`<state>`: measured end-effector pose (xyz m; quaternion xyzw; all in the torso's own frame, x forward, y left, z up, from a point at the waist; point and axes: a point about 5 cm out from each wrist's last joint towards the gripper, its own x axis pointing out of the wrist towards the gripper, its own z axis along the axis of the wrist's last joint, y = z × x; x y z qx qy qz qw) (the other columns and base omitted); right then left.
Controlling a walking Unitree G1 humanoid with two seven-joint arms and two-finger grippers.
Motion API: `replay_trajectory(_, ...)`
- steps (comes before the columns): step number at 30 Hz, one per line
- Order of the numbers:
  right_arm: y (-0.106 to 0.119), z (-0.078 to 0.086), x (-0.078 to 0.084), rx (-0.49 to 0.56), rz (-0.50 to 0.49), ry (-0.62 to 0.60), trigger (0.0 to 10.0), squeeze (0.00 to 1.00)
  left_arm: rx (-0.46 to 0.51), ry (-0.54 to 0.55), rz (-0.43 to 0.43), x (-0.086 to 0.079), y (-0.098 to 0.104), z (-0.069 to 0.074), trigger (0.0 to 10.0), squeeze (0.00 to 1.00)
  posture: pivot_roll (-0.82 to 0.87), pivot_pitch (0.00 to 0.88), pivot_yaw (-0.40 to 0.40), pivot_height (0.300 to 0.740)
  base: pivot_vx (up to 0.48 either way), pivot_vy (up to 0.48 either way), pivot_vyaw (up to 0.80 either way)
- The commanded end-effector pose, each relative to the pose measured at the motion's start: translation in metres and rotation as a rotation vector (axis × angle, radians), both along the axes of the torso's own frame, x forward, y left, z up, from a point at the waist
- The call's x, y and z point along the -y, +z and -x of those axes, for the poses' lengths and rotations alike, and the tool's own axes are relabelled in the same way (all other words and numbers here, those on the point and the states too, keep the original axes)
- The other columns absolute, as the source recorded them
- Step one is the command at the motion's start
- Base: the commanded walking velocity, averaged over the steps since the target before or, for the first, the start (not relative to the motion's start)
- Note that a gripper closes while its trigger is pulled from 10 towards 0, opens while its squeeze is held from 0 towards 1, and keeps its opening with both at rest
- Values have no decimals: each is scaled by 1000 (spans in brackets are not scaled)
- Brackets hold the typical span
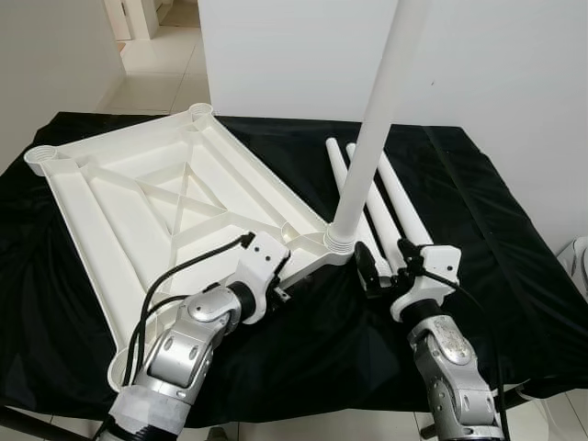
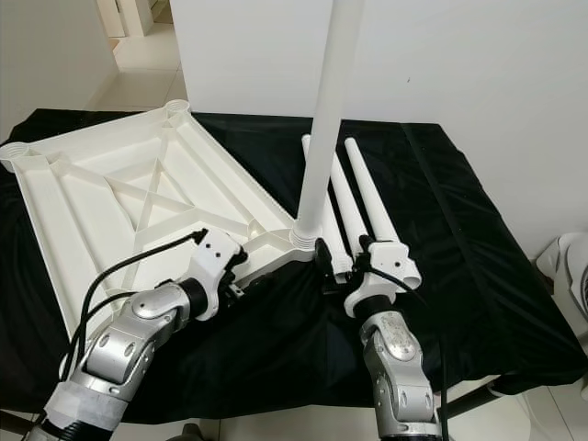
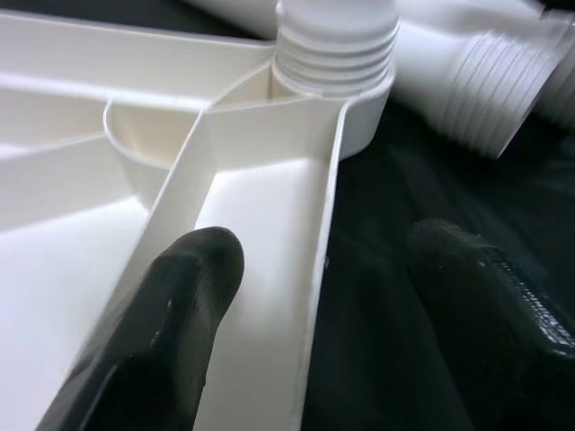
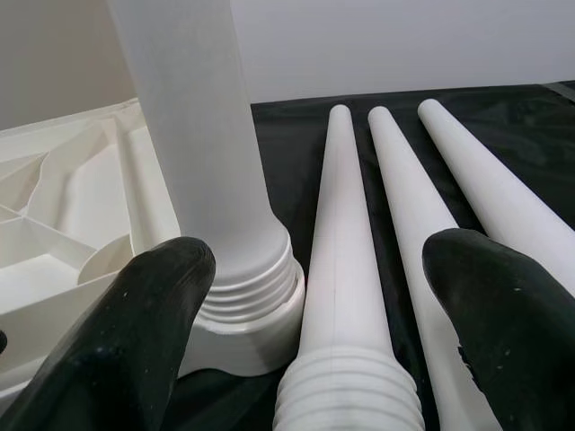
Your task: Building children table
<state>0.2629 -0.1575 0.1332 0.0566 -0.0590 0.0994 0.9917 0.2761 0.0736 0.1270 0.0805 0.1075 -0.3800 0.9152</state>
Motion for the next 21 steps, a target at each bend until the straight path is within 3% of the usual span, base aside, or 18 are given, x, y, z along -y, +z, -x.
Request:
replay_trajectory(1,-2,-2,0,-7,3,-2,10000,0,-9,171,-77,-11,-11,-5,10000,0,59,3,-22,740,0,0,0)
replay_trajectory(8,-1,-5,0,-7,8,3,10000,0,-30,172,-121,-16,-16,-2,10000,0,67,11,-26,740,0,0,0)
replay_trajectory(13,-1,-7,-2,-8,7,6,10000,0,-62,254,-155,-28,-21,-3,10000,0,78,26,-31,740,0,0,0)
replay_trajectory(16,-1,-7,-4,-12,8,13,10000,0,-103,380,-235,-43,-27,-7,10000,0,80,36,-36,740,0,0,0)
replay_trajectory(21,-1,-8,-4,-13,12,14,10000,0,-130,399,-239,-45,-28,-8,10000,0,78,37,-36,740,0,0,0)
